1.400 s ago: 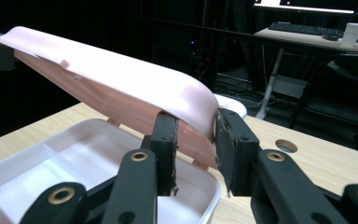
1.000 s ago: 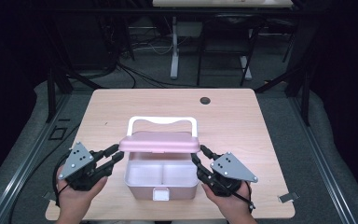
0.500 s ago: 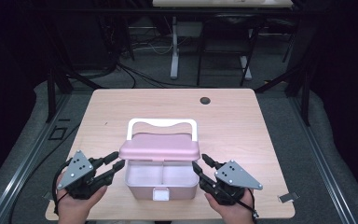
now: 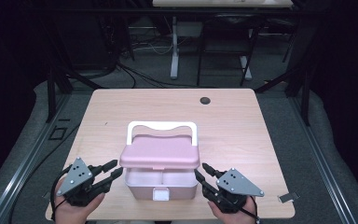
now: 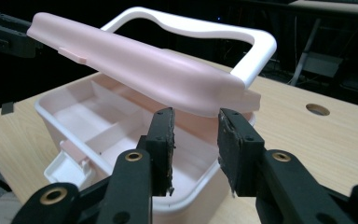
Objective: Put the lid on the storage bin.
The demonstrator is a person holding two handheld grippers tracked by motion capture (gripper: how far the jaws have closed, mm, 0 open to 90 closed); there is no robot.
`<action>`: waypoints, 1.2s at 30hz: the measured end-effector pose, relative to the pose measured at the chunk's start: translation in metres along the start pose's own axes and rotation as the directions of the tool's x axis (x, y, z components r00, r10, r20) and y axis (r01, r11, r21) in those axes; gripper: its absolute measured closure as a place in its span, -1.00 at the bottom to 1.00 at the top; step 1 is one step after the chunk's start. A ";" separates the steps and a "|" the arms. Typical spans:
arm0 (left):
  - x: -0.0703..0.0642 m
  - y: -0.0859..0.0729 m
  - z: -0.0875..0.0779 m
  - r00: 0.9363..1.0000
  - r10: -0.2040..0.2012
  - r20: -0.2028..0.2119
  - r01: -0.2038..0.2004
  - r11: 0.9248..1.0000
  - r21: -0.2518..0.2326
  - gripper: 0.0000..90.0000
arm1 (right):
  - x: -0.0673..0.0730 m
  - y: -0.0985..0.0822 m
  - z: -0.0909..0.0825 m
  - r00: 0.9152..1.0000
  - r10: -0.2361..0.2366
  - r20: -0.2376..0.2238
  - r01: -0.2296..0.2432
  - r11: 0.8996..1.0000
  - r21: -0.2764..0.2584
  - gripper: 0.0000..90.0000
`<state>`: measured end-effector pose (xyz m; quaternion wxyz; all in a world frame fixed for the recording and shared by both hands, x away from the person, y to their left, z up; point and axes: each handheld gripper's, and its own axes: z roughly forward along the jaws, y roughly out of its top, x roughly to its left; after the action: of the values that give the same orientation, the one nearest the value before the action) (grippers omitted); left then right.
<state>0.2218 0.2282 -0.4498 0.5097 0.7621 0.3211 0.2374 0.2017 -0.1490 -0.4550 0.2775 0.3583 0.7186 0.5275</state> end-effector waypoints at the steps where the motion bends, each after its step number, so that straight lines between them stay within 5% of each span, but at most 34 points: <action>1: 0.000 -0.002 0.000 1.000 0.001 0.001 -0.001 1.000 0.004 0.49 | 0.000 -0.001 -0.002 1.000 -0.002 -0.004 0.002 1.000 0.018 0.49; 26: 0.004 -0.008 -0.005 0.999 -0.021 0.026 0.020 0.999 0.049 0.54 | -0.002 -0.010 -0.005 1.000 0.023 -0.007 -0.023 0.999 0.029 0.57; 36: 0.011 -0.013 -0.012 0.999 -0.038 -0.003 0.039 0.999 0.035 0.52 | -0.008 -0.012 -0.005 0.999 0.045 0.006 -0.045 0.999 0.026 0.56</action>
<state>0.2175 0.2473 -0.4571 0.5002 0.7643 0.3405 0.2230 0.1998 -0.1604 -0.4651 0.2630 0.3794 0.7164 0.5232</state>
